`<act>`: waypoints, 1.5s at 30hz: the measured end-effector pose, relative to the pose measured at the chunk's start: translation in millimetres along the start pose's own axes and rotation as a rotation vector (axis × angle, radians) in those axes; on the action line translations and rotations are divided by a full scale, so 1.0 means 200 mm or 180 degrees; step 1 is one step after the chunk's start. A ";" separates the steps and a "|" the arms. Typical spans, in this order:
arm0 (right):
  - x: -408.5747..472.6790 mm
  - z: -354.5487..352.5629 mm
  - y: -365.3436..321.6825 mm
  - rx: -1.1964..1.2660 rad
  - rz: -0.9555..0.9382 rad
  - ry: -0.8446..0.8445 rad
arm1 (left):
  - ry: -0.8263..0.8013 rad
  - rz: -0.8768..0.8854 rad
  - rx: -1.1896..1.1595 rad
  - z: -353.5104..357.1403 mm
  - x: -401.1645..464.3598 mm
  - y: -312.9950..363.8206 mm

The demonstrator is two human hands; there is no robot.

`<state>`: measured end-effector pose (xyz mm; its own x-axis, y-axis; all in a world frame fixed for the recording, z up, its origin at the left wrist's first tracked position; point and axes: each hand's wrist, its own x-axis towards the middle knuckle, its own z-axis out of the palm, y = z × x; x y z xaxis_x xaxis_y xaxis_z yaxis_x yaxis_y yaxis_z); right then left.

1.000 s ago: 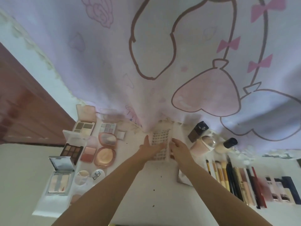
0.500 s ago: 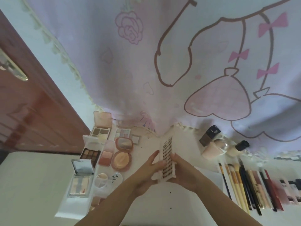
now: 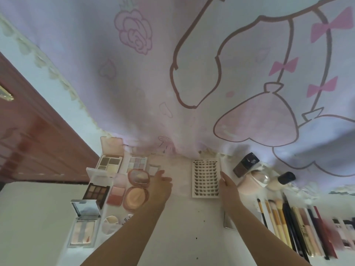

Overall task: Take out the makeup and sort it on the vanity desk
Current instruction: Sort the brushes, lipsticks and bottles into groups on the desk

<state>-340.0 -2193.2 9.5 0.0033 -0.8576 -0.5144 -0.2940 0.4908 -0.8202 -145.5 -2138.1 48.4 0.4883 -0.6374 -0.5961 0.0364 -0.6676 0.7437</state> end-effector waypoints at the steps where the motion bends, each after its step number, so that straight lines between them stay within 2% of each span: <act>1: 0.01 0.02 -0.01 -0.0085 -0.0017 0.0048 | 0.0033 0.0005 0.0215 0.02 0.02 0.00; 4: 0.05 0.06 -0.02 -0.0472 -0.0244 0.0170 | 0.0298 0.0300 0.1232 0.05 0.02 0.05; 9: 0.08 0.08 -0.05 -0.1599 -0.0339 0.0168 | 0.0368 0.0497 0.1977 0.09 -0.01 0.08; 15: 0.08 0.09 -0.06 -0.1928 -0.0335 0.0068 | 0.0279 0.0662 0.2014 0.09 -0.06 0.05; 21: 0.07 0.10 -0.10 -0.2136 -0.0264 -0.0101 | 0.0141 0.1292 0.1835 0.08 -0.14 -0.07; 25: 0.00 -0.05 -0.11 -0.2502 -0.0569 -0.0412 | 0.0087 0.1868 0.1712 0.15 -0.22 -0.18; 27: -0.07 -0.18 -0.07 -0.2668 -0.0729 -0.0718 | -0.0183 0.1958 0.1603 0.23 -0.26 -0.23; 31: -0.21 -0.41 0.15 -0.3654 -0.1194 -0.0866 | -0.1212 0.1229 0.1596 0.47 -0.35 -0.30; 33: -0.24 -0.45 0.27 -0.4163 -0.1560 -0.0945 | -0.1464 0.1083 0.1683 0.56 -0.38 -0.30; 35: -0.24 -0.45 0.32 -0.4368 -0.1800 -0.0862 | -0.1602 0.0980 0.1455 0.62 -0.40 -0.29; 37: -0.23 -0.45 0.32 -0.4219 -0.2069 -0.0623 | -0.1698 0.0827 0.1159 0.62 -0.41 -0.27; 39: -0.23 -0.45 0.29 -0.3941 -0.2113 -0.0685 | -0.1720 0.0590 0.0745 0.57 -0.41 -0.25; 42: -0.29 -0.43 0.21 -0.3169 -0.1631 -0.0958 | -0.1897 0.0134 -0.0187 0.45 -0.41 -0.25; 45: -0.36 -0.38 0.07 -0.2112 -0.1230 -0.1424 | -0.2247 0.0259 -0.0690 0.30 -0.42 -0.26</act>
<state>-417.1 -2135.8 53.7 0.5493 -0.7363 -0.3951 -0.6879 -0.1299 -0.7141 -241.1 -2072.1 41.2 -0.1773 -0.8260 -0.5350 0.2311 -0.5634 0.7932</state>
